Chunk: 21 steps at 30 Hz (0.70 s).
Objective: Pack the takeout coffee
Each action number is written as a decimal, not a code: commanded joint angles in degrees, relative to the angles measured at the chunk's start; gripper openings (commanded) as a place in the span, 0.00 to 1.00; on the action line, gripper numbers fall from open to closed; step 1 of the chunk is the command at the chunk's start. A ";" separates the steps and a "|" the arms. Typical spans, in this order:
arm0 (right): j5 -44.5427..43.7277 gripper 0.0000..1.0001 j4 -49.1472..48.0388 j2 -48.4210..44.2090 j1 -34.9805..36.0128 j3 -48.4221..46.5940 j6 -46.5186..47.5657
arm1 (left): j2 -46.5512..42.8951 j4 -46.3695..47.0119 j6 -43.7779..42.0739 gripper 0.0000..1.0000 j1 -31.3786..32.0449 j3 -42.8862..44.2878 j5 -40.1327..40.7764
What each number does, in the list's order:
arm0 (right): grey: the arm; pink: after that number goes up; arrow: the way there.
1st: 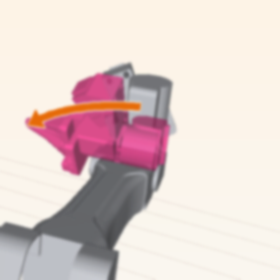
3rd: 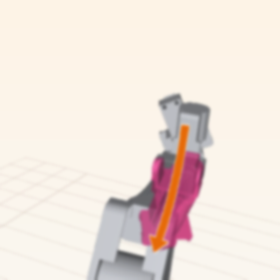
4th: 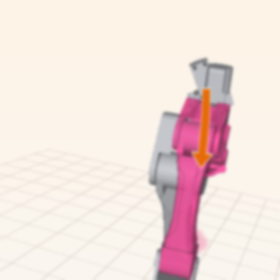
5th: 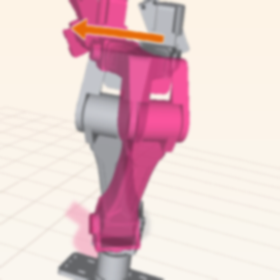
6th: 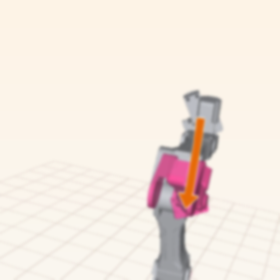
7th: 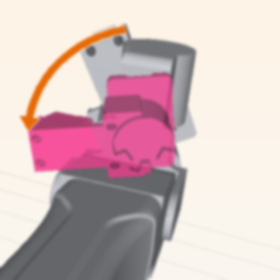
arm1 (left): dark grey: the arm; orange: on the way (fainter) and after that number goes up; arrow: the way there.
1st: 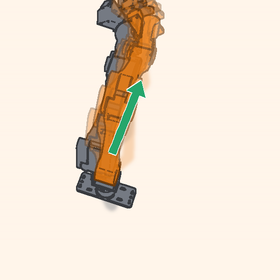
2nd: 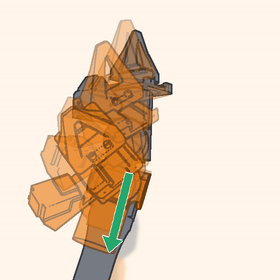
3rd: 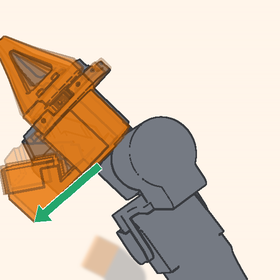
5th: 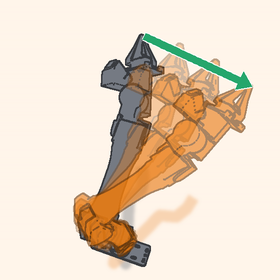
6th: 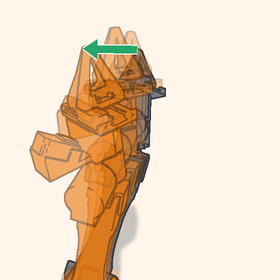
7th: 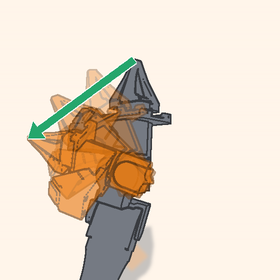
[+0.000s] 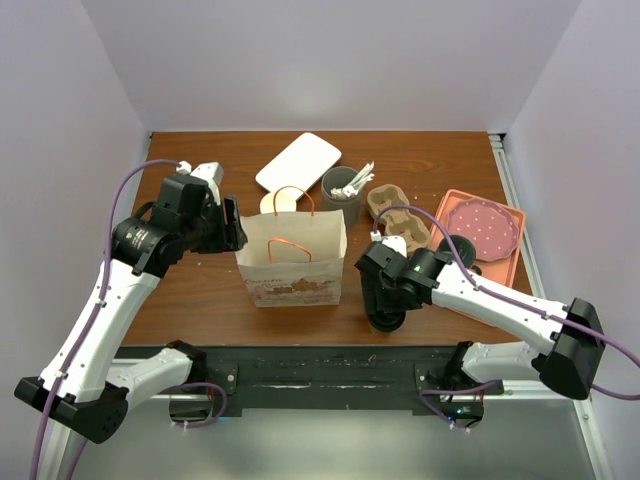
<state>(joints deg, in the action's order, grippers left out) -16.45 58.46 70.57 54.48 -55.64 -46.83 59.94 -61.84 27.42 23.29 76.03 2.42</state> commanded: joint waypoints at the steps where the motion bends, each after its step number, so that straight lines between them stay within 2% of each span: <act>1: -2.80 0.68 1.48 0.28 0.45 -1.66 -0.81 | -0.70 -0.82 -0.26 0.63 0.18 1.40 1.63; 4: -2.98 0.63 2.01 0.10 0.45 -2.63 -0.19 | -0.88 -1.26 -0.61 0.62 0.18 1.23 2.15; 11: -3.50 0.62 6.57 -0.43 0.45 -8.16 2.09 | -0.97 -2.23 -1.58 0.61 0.18 1.23 4.00; 17: -6.04 0.59 12.55 -0.87 0.45 -18.44 3.93 | -1.32 0.05 -1.93 0.59 0.18 0.44 1.46; 21: -9.03 0.57 18.77 1.93 0.45 -31.41 6.22 | -0.44 0.50 -2.19 0.55 0.18 0.96 -0.04</act>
<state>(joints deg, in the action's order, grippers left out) -20.49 70.02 71.00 54.74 -75.55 -43.44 59.55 -63.72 26.65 23.29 76.03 4.38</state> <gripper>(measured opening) 0.722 0.570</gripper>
